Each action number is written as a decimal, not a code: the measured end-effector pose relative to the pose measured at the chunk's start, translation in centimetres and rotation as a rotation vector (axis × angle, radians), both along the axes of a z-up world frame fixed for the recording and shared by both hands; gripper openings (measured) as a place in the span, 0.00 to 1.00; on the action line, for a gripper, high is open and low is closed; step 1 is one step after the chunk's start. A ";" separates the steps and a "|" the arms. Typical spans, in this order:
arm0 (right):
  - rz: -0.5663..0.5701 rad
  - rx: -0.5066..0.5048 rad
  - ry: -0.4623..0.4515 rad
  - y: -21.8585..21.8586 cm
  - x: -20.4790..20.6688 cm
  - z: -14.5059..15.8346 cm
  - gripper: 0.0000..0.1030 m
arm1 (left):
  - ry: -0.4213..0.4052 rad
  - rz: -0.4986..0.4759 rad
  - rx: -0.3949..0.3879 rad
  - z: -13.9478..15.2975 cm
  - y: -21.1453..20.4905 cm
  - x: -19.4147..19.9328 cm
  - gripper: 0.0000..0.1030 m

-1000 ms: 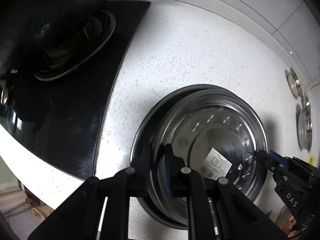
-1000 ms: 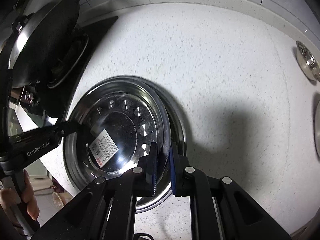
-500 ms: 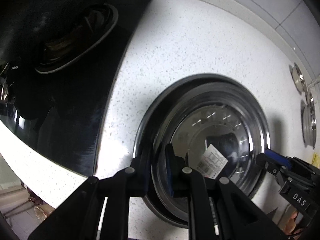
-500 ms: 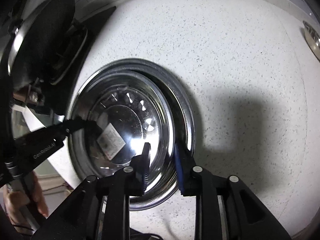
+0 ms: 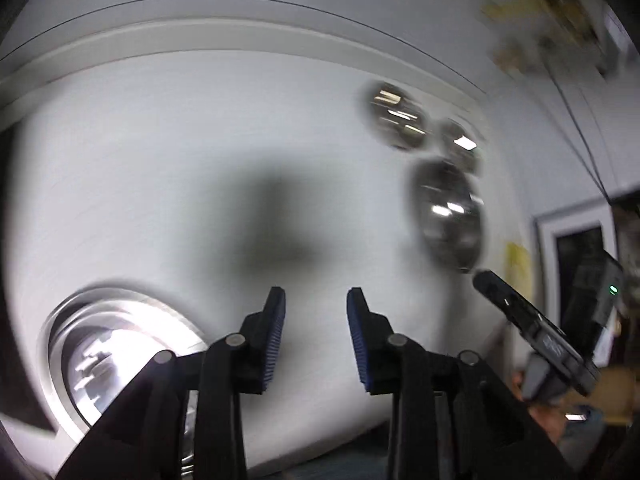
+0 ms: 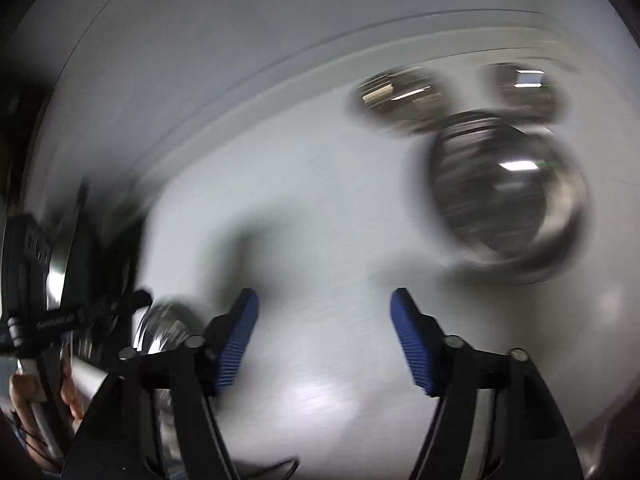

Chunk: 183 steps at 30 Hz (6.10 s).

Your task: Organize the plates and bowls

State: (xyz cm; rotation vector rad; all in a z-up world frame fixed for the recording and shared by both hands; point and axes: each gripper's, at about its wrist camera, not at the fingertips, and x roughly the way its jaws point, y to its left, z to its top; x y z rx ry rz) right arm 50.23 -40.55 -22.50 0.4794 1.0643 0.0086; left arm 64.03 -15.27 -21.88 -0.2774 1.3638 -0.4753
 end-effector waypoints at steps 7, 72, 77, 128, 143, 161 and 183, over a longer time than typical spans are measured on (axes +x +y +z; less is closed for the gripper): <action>-0.234 0.016 0.031 -13.3 0.1 -1.1 0.74 | 0.053 -0.157 -0.023 -2.5 -15.2 5.3 0.31; 0.073 0.034 0.189 2.7 4.9 -7.7 0.12 | 0.026 -0.027 0.335 -7.2 -2.8 4.1 0.11; 0.152 0.020 0.220 7.1 5.8 -8.6 0.12 | 0.068 0.051 0.333 -8.7 2.2 3.2 0.11; 0.017 0.053 0.046 -4.6 10.5 -2.5 0.72 | -0.198 -0.031 0.322 -0.5 -7.1 10.9 0.45; -0.137 0.214 0.102 -9.2 19.0 -9.0 0.72 | -0.007 -0.044 0.279 -7.1 -13.3 23.5 0.61; -0.134 0.154 0.175 -5.7 21.7 -12.0 0.11 | 0.150 -0.023 0.212 -12.1 -15.5 25.9 0.08; 0.189 0.038 0.128 15.7 9.2 -6.1 0.13 | -0.059 -0.076 0.369 -2.1 0.6 6.0 0.09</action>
